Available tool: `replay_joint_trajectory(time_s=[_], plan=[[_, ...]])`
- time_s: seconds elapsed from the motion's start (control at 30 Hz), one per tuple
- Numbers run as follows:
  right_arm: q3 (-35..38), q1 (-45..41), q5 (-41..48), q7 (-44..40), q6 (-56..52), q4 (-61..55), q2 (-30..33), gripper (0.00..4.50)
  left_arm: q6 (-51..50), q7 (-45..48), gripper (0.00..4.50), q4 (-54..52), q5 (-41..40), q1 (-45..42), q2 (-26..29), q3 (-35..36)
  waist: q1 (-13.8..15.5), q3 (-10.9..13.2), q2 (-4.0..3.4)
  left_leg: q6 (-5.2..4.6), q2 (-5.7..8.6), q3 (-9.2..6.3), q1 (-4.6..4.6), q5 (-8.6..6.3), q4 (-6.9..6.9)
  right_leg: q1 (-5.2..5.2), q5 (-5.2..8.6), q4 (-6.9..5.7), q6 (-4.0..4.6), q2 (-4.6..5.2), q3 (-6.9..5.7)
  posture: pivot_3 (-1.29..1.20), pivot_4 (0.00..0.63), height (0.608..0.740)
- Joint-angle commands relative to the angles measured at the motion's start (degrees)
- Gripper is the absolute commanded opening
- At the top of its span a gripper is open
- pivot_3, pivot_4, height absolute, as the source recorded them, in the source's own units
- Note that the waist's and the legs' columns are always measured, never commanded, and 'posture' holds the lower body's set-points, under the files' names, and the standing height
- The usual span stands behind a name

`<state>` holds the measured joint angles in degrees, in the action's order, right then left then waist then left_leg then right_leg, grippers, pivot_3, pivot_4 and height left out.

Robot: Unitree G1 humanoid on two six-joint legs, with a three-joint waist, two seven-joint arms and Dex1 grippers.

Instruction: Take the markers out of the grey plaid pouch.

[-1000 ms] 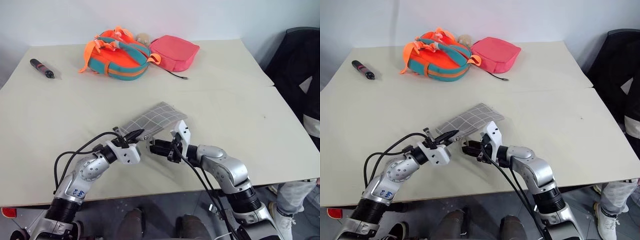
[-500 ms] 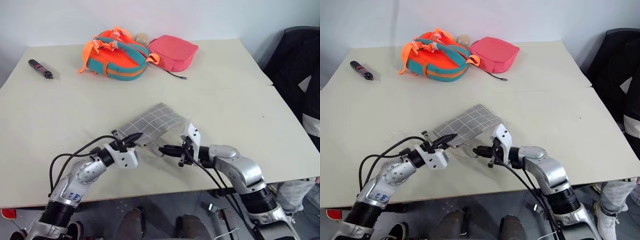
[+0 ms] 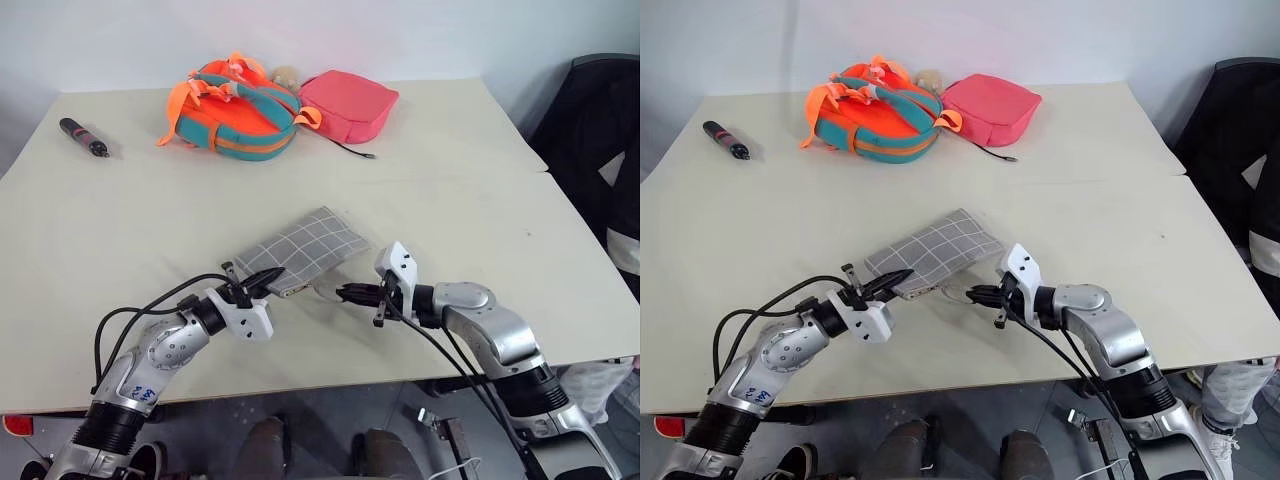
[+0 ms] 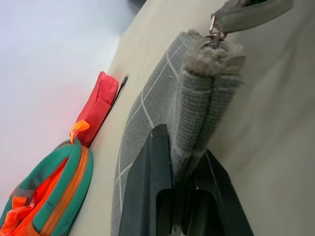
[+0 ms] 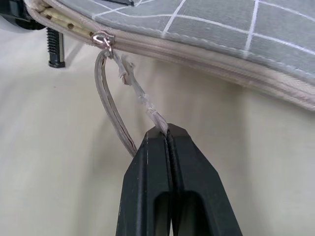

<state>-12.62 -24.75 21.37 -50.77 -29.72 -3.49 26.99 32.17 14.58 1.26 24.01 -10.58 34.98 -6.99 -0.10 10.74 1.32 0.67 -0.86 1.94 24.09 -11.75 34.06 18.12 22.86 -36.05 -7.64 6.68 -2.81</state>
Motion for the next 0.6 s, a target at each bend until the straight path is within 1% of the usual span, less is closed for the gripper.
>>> replay_joint_trajectory(time_s=[0.03,0.4,0.6], plan=[[3.9,-1.6,-1.5,-0.9,2.5,2.9,3.3,0.02,1.1,-0.9,0.00,-0.7,-1.8,1.1,1.4,3.2,0.0,0.0,0.00,0.00,0.00,0.00,0.00,0.00,0.01,0.00,0.00,0.00,0.00,0.00,0.00,0.00,0.150,0.740],[6.1,-3.7,-4.0,-3.5,7.9,10.9,7.2,0.02,4.0,0.8,0.00,-0.8,-6.2,3.3,2.9,4.7,0.0,0.0,0.00,0.00,-0.01,0.03,0.00,0.00,0.03,-0.02,0.00,0.01,0.00,0.00,0.00,0.00,0.150,0.740],[6.7,-5.1,-5.7,-4.4,10.8,15.2,8.2,0.02,4.9,2.0,0.00,-0.7,-9.2,4.6,3.3,5.7,0.0,0.0,0.00,0.00,-0.01,0.07,-0.02,0.00,0.04,-0.04,0.00,0.02,0.00,0.00,0.00,0.00,0.150,0.740]])
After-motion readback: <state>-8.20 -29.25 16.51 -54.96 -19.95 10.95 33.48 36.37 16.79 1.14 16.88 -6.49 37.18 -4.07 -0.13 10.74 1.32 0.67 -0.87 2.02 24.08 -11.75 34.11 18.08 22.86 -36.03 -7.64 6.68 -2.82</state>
